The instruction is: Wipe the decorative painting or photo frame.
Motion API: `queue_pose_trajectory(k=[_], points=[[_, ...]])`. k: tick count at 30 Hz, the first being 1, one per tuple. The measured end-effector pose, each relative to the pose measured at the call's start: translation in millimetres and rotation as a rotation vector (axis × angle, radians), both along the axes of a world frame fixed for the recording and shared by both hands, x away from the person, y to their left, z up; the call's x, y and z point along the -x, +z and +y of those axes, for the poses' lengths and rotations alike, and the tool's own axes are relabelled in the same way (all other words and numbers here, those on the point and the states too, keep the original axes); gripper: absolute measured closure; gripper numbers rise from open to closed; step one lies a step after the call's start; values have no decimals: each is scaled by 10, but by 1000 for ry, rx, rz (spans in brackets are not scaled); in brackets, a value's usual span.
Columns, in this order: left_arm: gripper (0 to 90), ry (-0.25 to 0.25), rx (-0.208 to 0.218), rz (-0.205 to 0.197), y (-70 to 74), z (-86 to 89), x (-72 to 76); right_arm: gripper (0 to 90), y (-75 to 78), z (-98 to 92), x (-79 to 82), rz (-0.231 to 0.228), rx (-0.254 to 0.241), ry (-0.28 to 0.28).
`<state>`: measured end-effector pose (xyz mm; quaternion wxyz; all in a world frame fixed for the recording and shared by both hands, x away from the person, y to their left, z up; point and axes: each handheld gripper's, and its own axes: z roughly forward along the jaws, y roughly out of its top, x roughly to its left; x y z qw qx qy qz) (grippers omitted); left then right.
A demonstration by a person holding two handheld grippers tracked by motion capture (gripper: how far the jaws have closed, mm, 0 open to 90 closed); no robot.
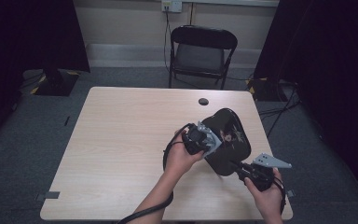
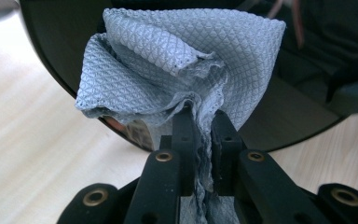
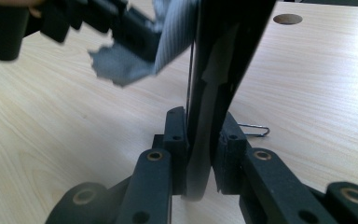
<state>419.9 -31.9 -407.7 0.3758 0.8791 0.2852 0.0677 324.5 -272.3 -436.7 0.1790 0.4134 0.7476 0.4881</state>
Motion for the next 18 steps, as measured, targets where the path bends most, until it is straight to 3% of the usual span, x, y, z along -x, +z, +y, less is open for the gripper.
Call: queue_pose_trajectory(k=[6,9,12,18], points=[[827,-7,-29,46,-246,-25,41,781,0,3,4,0,0,-1],[827,-21,-69,64,-331,-47,51,781,0,3,3,0,0,0],[822,-39,-107,92,-406,-82,59,781,0,3,4,0,0,0],[823,-55,-142,101,-478,-95,88,782,-2,-1,2,0,0,1]])
